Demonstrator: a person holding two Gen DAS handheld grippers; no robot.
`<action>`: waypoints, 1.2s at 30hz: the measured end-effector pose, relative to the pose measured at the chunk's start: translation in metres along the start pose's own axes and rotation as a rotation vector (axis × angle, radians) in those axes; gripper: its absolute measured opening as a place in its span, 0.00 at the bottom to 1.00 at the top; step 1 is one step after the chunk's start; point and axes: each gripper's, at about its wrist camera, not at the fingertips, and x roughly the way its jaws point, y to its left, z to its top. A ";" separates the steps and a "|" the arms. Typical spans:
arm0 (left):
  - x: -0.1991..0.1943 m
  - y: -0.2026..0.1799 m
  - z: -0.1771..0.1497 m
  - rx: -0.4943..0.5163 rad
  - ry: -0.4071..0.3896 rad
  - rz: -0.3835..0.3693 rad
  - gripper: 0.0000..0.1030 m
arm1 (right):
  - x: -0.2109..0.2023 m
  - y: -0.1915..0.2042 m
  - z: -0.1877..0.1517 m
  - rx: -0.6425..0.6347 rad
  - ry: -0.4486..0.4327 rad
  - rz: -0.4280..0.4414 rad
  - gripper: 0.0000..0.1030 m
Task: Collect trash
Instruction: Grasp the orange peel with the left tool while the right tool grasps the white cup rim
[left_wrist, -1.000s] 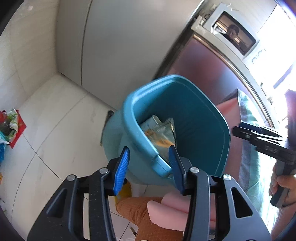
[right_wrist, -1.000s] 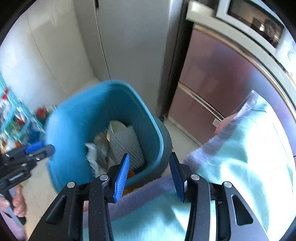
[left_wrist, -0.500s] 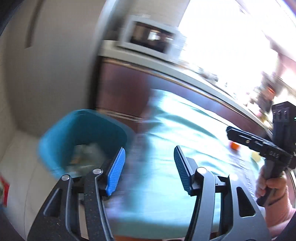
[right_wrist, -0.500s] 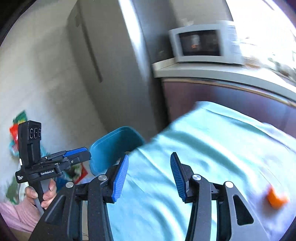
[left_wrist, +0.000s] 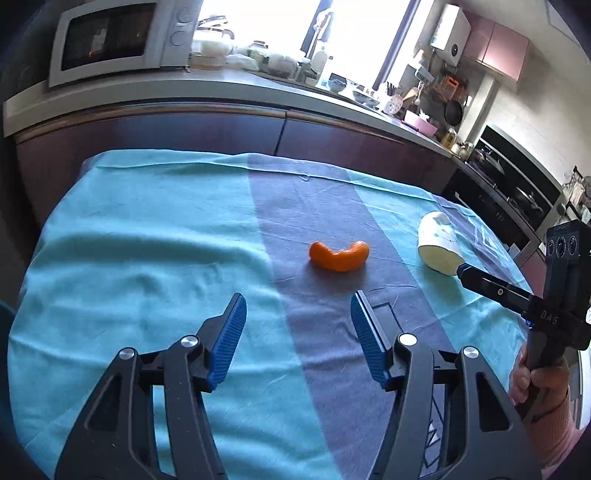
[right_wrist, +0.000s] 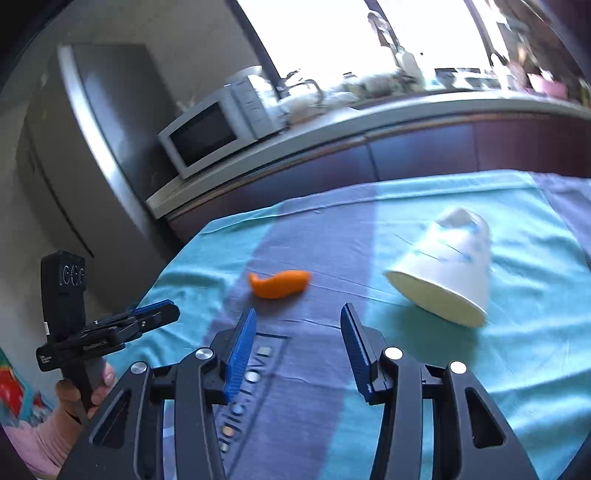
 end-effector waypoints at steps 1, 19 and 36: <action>0.007 -0.007 0.004 0.015 0.009 -0.003 0.57 | 0.000 -0.008 0.000 0.027 -0.005 0.004 0.44; 0.091 -0.059 0.035 0.181 0.147 0.042 0.51 | 0.010 -0.083 0.012 0.288 -0.074 0.044 0.41; 0.072 -0.068 0.018 0.181 0.131 0.017 0.22 | 0.012 -0.064 0.017 0.200 -0.075 0.065 0.03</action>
